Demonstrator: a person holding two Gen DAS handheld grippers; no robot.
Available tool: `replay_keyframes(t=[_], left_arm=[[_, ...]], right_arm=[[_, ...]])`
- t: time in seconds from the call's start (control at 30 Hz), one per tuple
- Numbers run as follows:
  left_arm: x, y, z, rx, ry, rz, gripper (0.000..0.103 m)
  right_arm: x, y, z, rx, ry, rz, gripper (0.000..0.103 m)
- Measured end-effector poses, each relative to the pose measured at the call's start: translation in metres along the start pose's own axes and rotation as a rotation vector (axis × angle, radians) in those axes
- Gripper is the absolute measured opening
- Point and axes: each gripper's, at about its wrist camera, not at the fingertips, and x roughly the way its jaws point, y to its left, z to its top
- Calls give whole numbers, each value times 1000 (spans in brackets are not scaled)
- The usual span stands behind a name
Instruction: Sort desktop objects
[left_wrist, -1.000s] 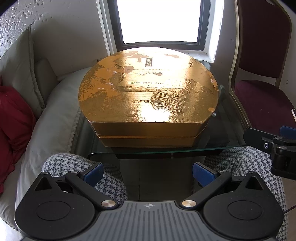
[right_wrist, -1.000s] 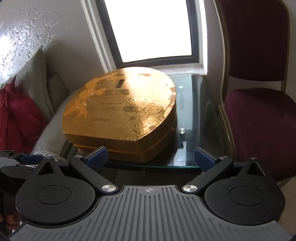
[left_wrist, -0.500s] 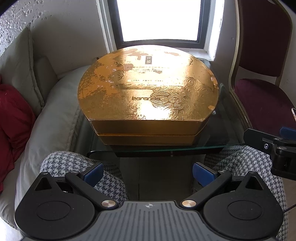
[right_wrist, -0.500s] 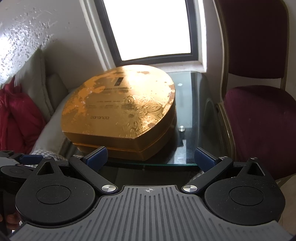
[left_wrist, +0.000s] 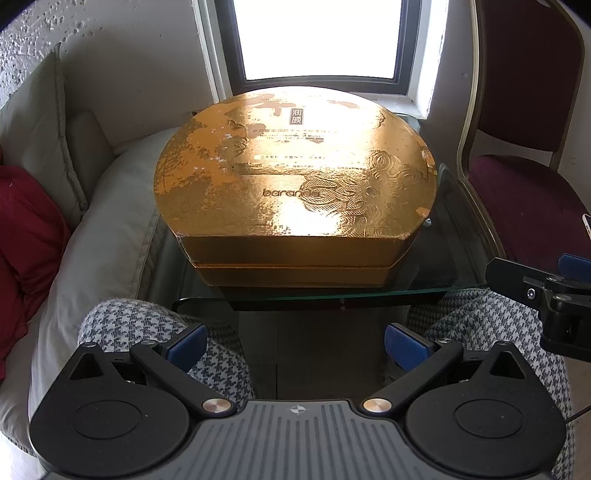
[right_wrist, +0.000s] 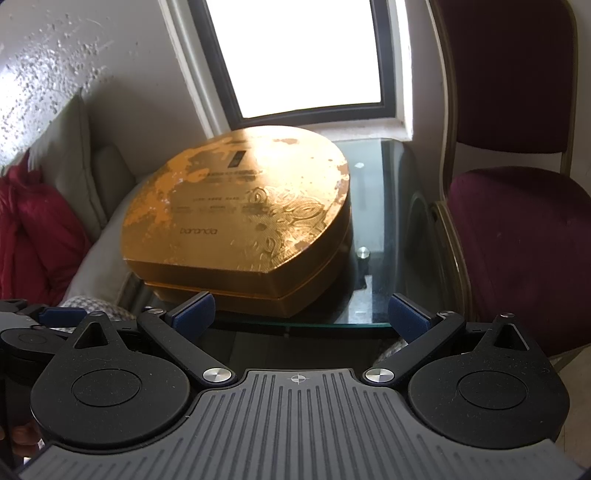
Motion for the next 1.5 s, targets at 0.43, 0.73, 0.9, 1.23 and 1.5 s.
replay_keyframes(t=[0.43,0.73,0.9,1.23,1.5], left_arm=[[1,-1,0,3,6,2,102],[2,-3,1,6,7,1,103],[5,-7,3,3,17,3,102],[10,-8,10,-15,30,2,103],[14,-10,17,-24,37,-7,103]], right_arm=[[0,-3,-2,4,0,1,102],[0,-5,-2,12,1,-3,102],[2,-10,1,22,1,-12,102],[6,-21,7,43,-1,-34,102],[11,-35,18,73,-1,-97,102]])
